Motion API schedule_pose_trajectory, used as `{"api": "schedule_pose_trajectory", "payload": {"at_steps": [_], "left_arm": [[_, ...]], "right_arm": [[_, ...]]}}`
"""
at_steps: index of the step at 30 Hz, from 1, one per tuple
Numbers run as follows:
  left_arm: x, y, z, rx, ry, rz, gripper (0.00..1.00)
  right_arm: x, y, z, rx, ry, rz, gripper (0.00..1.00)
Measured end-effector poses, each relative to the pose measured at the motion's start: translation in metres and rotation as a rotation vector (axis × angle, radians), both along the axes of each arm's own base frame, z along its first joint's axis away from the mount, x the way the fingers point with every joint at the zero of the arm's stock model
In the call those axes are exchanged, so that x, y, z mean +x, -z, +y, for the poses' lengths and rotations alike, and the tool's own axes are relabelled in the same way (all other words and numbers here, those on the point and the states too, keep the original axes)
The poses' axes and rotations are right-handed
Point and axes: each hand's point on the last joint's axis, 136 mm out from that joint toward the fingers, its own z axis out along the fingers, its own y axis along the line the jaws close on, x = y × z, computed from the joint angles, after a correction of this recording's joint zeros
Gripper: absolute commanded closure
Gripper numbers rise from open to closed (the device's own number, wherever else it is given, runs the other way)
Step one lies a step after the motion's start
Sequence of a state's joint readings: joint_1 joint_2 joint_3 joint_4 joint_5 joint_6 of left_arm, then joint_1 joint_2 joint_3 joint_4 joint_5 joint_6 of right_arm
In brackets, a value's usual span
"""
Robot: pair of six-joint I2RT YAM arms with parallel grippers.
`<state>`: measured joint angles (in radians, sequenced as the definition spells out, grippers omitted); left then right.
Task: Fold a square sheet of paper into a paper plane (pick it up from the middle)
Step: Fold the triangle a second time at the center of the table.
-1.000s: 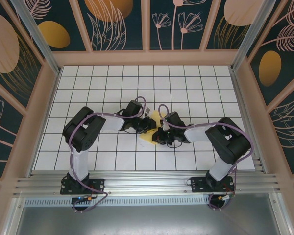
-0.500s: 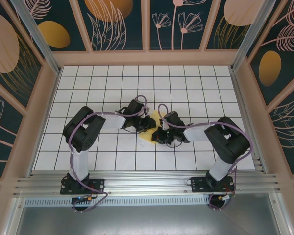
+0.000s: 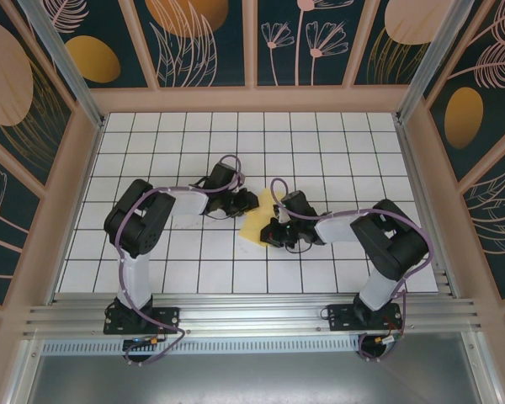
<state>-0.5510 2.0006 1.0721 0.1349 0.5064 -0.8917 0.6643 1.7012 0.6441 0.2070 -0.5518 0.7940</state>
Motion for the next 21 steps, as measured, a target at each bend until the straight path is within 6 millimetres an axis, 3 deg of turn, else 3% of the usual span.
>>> {"api": "schedule_pose_trajectory", "payload": {"at_steps": [6, 9, 16, 21], "left_arm": [[0.027, -0.006, 0.011, 0.036, -0.051, -0.05, 0.72], [0.031, -0.011, 0.013, 0.025, -0.055, -0.058, 0.72], [0.007, -0.05, -0.008, -0.104, 0.05, -0.089, 0.78], [-0.021, -0.048, -0.031, -0.138, 0.142, -0.066, 0.79]], "right_arm": [[0.0, 0.0, 0.0, -0.008, -0.009, 0.001, 1.0], [0.001, 0.0, 0.001, -0.012, -0.014, 0.002, 1.0], [0.002, 0.0, 0.003, -0.01, -0.026, 0.004, 1.0], [0.002, 0.0, 0.003, -0.01, -0.026, 0.006, 1.0]]}}
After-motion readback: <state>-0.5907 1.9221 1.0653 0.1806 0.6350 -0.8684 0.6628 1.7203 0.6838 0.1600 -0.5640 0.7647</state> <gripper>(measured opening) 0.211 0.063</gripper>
